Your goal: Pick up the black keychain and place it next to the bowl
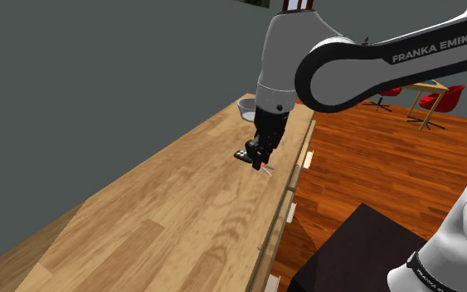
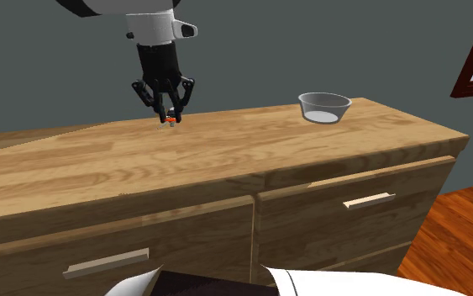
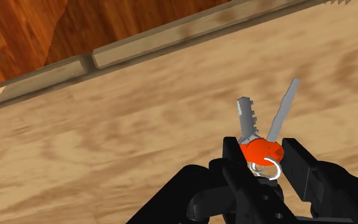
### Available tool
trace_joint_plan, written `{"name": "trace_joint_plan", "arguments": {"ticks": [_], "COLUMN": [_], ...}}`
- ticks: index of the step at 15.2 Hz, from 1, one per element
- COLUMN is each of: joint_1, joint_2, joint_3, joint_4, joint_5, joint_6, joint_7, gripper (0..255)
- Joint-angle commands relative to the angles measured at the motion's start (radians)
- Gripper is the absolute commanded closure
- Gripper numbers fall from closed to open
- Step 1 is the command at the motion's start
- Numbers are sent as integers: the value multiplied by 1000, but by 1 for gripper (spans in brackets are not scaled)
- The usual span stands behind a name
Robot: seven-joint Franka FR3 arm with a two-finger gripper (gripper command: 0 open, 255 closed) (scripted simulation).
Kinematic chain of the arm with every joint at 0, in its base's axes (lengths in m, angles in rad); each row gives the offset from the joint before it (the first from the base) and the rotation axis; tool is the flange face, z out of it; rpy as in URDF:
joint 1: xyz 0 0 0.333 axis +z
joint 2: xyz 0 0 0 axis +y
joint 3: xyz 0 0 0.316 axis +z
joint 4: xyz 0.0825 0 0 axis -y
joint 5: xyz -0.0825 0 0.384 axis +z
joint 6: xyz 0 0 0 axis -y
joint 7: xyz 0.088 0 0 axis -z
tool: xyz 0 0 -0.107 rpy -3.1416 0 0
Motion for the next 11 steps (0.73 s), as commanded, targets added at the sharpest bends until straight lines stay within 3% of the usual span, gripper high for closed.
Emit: {"name": "trace_joint_plan", "arguments": {"ticks": [1,11], "joint_1": [1,-93], "joint_2": [-7,78], "joint_3": [-1,-122], "joint_4": [20,96], "joint_5": [2,-39], "joint_6": [-27,-21], "joint_7": [-1,-193], "gripper": [255,255]}}
